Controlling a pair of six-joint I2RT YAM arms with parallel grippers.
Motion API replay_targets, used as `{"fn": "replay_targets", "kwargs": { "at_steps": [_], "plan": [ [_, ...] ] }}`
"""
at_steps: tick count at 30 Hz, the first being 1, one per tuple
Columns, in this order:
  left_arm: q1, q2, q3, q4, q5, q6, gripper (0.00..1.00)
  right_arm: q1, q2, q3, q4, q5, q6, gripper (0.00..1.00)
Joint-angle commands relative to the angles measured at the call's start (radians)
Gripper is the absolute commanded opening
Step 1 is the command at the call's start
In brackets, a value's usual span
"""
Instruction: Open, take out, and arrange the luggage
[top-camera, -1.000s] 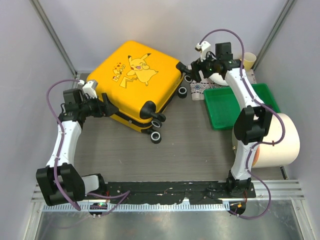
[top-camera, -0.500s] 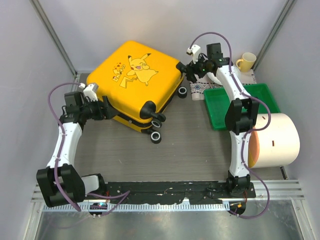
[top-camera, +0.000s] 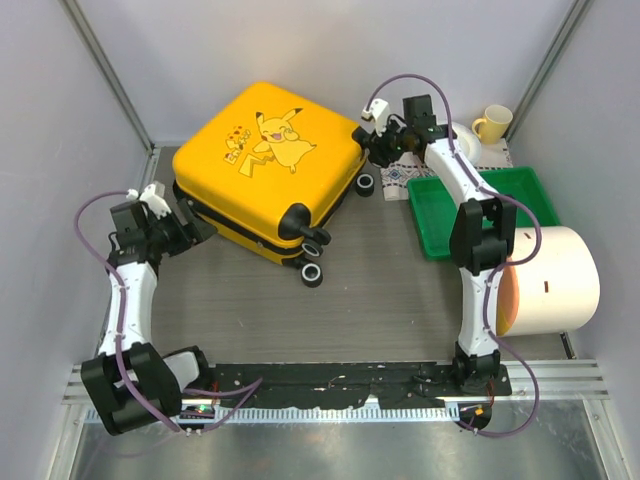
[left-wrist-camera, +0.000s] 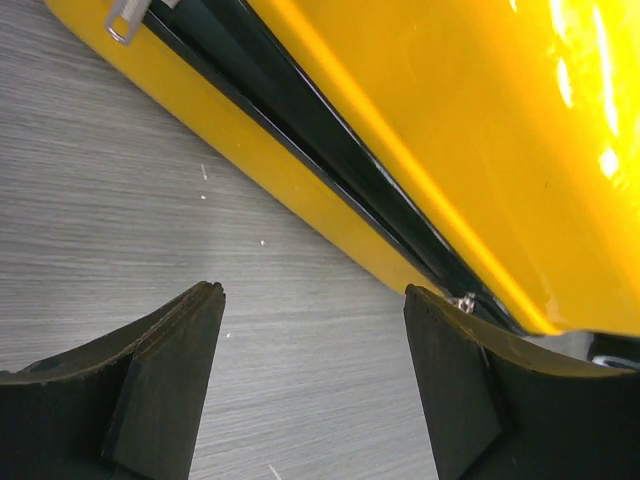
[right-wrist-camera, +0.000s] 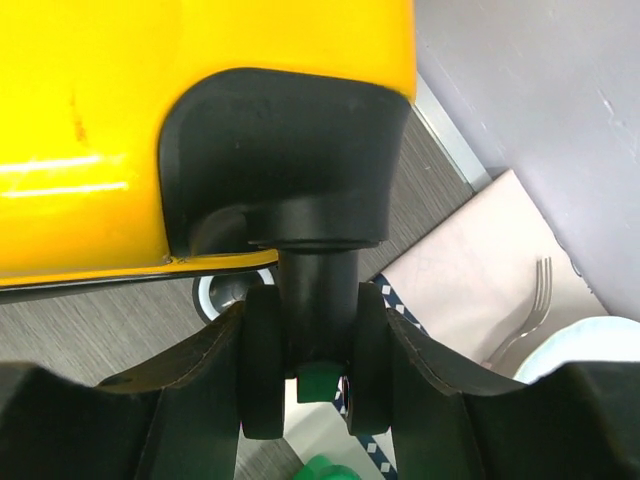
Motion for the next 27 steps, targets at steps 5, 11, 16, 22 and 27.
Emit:
{"fn": "replay_targets", "kwargs": {
  "at_steps": [5, 11, 16, 22, 27],
  "plan": [
    [0.013, 0.155, 0.076, 0.171, -0.025, -0.125, 0.75, 0.084, -0.35, -0.451, 0.044, -0.063, 0.016, 0.01],
    [0.008, 0.383, 0.257, 0.271, 0.018, -0.113, 0.75, 0.236, -0.522, -0.708, 0.091, -0.101, 0.165, 0.01],
    [-0.018, 0.665, 0.596, 0.193, 0.049, 0.005, 0.74, 0.417, -0.666, -0.863, 0.298, 0.01, 0.493, 0.01],
    [-0.017, 0.787, 0.87, 0.078, -0.009, 0.108, 0.77, 0.547, -0.712, -0.877, 0.452, 0.274, 0.851, 0.04],
    [-0.017, 0.666, 0.924, -0.076, -0.077, 0.215, 0.85, 0.603, -0.688, -0.774, 0.42, 0.158, 0.856, 0.6]
  ]
}}
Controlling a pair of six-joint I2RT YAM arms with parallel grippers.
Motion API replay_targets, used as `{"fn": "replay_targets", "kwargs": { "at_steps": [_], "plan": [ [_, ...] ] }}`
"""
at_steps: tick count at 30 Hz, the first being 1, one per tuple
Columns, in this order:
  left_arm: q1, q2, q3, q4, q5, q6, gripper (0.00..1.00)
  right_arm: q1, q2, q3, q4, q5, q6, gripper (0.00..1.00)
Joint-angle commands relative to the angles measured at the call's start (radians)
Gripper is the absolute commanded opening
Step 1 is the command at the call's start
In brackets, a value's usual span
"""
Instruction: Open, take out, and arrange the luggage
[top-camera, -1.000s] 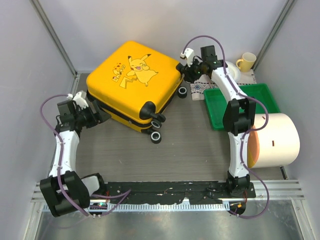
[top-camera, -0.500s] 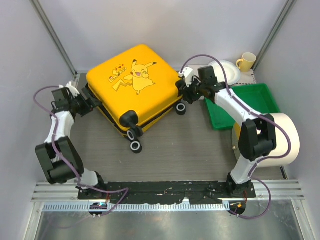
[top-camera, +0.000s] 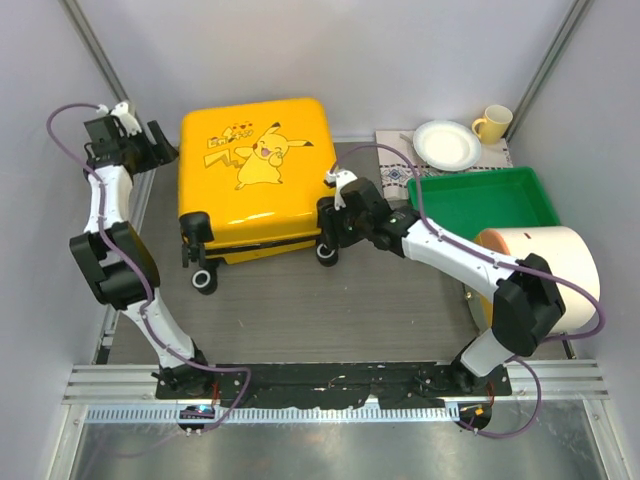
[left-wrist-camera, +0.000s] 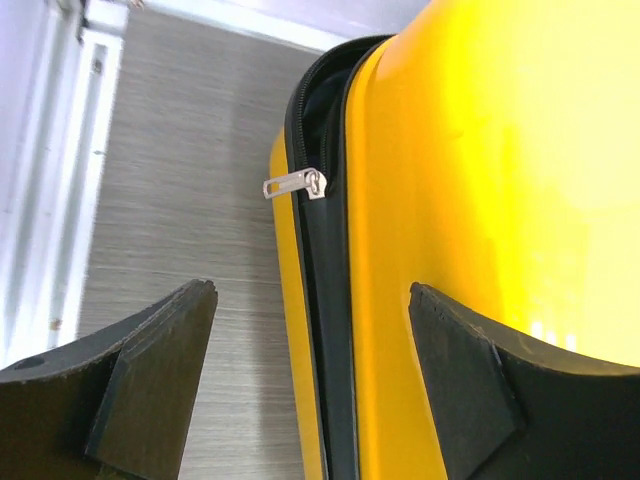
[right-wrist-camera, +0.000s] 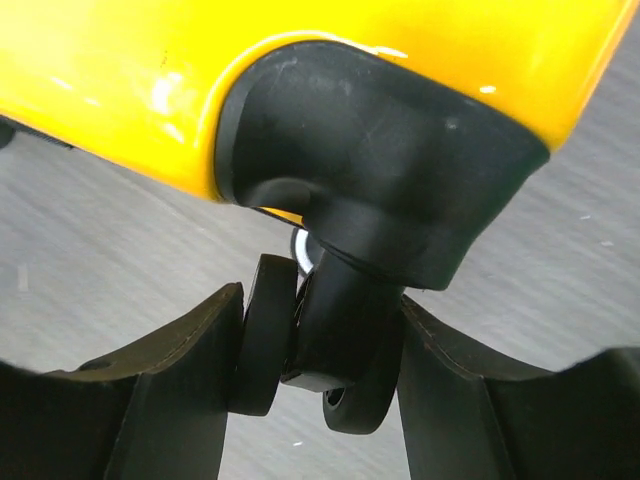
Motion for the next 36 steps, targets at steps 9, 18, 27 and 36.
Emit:
{"fn": "replay_targets", "kwargs": {
  "at_steps": [9, 18, 27, 36],
  "plan": [
    [-0.187, -0.639, -0.287, -0.292, 0.066, 0.417, 0.97, -0.178, -0.146, 0.196, 0.185, -0.505, 0.157, 0.75],
    [-0.654, -0.7, -0.346, -0.387, -0.094, 0.549, 0.95, -0.353, -0.16, 0.075, 0.141, -0.365, 0.113, 0.7],
    [-1.005, -0.645, -0.398, -0.375, -0.045, 1.221, 0.96, -0.41, -0.005, 0.05, 0.132, -0.333, 0.042, 0.55],
    [-1.133, -0.476, -0.323, -0.298, -0.165, 1.509, 0.92, -0.435, 0.078, 0.038, 0.159, -0.421, 0.105, 0.52]
  ]
}}
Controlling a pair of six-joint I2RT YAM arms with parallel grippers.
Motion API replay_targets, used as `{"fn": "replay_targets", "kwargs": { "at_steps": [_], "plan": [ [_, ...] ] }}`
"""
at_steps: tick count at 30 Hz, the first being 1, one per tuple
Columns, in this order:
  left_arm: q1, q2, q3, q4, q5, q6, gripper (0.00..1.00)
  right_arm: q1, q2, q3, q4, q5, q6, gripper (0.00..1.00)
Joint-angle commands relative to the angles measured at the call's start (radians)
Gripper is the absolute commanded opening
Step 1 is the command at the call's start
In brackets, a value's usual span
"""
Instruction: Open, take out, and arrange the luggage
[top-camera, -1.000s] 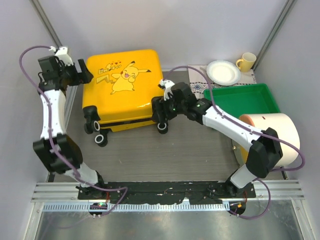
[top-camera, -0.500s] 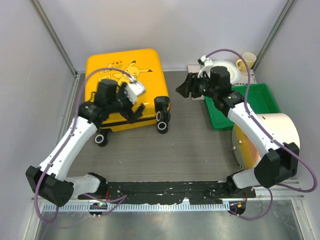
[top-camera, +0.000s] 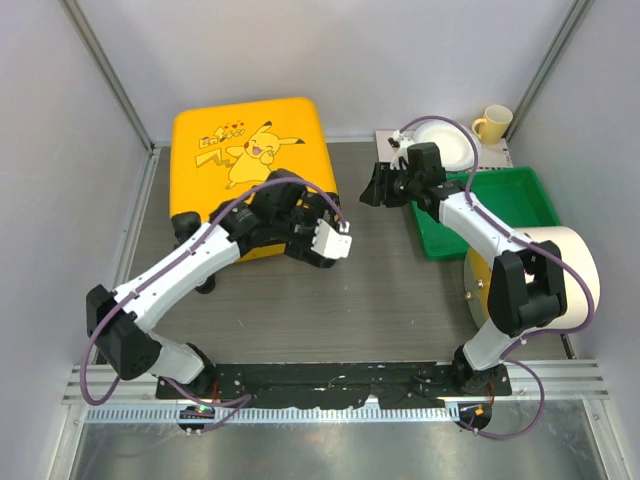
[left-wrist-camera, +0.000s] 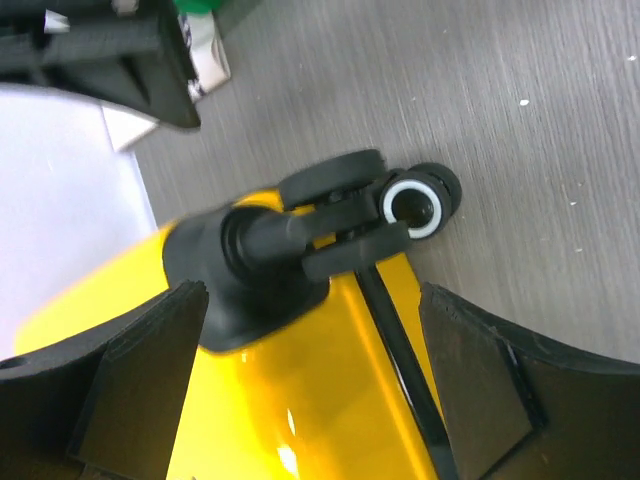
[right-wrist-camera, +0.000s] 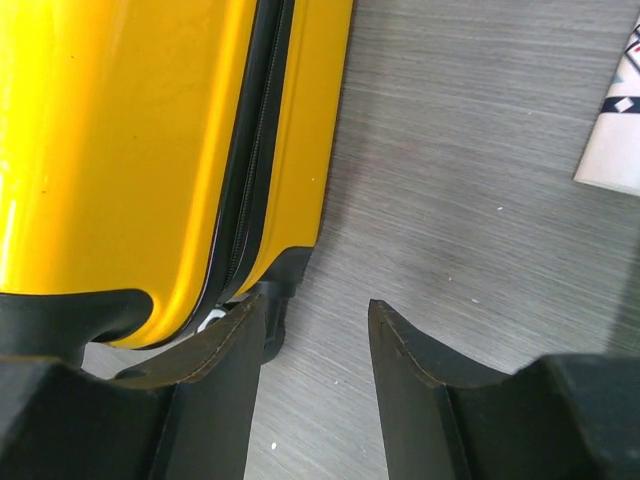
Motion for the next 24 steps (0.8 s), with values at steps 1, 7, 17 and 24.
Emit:
{"fn": "replay_targets", "kwargs": {
  "at_steps": [1, 7, 17, 24],
  "plan": [
    [-0.08, 0.04, -0.009, 0.039, -0.061, 0.248, 0.92, -0.007, 0.007, 0.0, 0.046, -0.057, 0.028, 0.52],
    [-0.134, 0.137, 0.032, 0.036, -0.135, 0.366, 0.9, -0.01, 0.052, -0.005, 0.08, -0.115, 0.056, 0.53],
    [-0.149, 0.136, -0.013, 0.206, -0.199, 0.296, 0.25, 0.016, 0.165, -0.016, 0.218, -0.174, 0.178, 0.51],
    [-0.107, 0.011, -0.138, 0.352, -0.219, 0.156, 0.0, 0.08, 0.19, -0.071, 0.347, -0.189, 0.238, 0.48]
  ]
}}
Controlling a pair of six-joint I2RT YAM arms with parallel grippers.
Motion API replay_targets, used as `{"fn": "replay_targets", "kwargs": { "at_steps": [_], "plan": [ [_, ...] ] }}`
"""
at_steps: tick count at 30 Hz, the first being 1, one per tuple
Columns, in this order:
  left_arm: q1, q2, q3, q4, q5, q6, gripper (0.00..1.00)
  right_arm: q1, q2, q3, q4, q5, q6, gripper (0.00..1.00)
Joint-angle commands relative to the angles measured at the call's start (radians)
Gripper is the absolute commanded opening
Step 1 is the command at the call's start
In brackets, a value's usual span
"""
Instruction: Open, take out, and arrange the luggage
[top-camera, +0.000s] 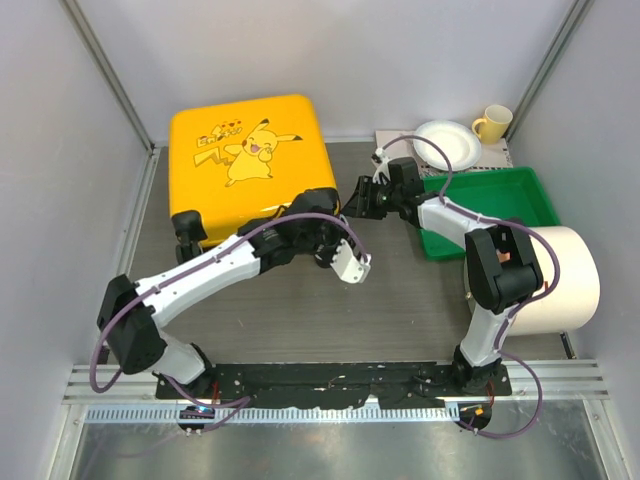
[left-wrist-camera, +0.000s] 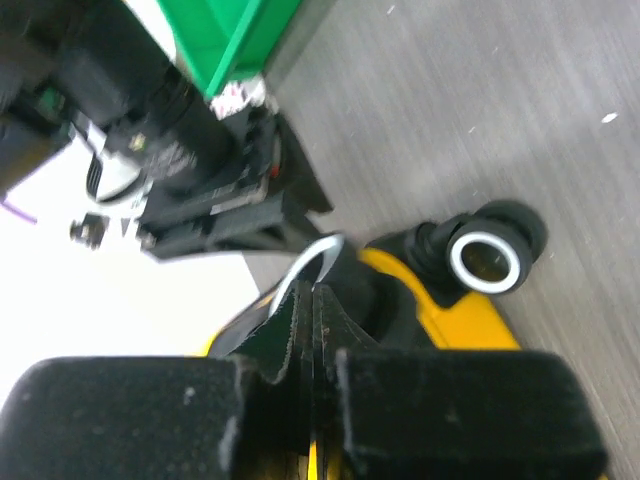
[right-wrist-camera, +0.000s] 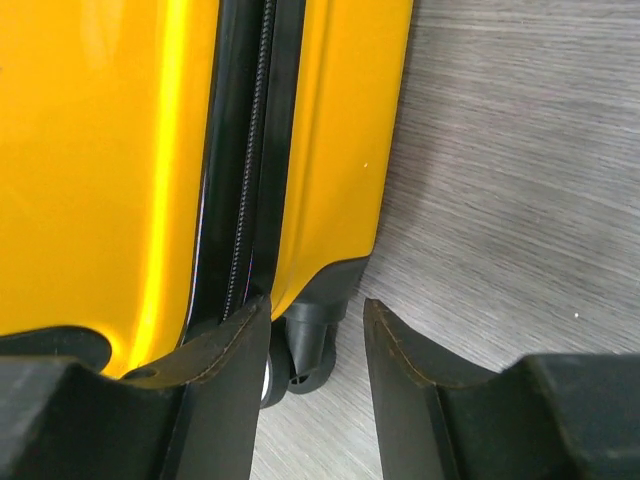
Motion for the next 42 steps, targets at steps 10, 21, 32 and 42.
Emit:
{"fn": "replay_targets", "kwargs": {
  "at_steps": [10, 21, 32, 42],
  "plan": [
    [0.186, -0.303, -0.178, 0.189, -0.124, -0.373, 0.0, 0.212, 0.047, -0.047, 0.373, -0.027, 0.213, 0.41],
    [0.365, -0.407, 0.034, -0.368, -0.088, -1.401, 0.69, 0.26, -0.025, -0.028, 0.308, 0.065, 0.198, 0.45],
    [0.411, -0.556, -0.207, -0.379, -0.038, -1.619, 0.77, 0.21, -0.102, -0.01, 0.198, 0.153, 0.121, 0.55],
    [0.261, -0.461, -0.297, -0.115, -0.275, -1.677, 0.79, 0.118, -0.102, 0.005, 0.115, 0.156, 0.046, 0.56]
  ]
}}
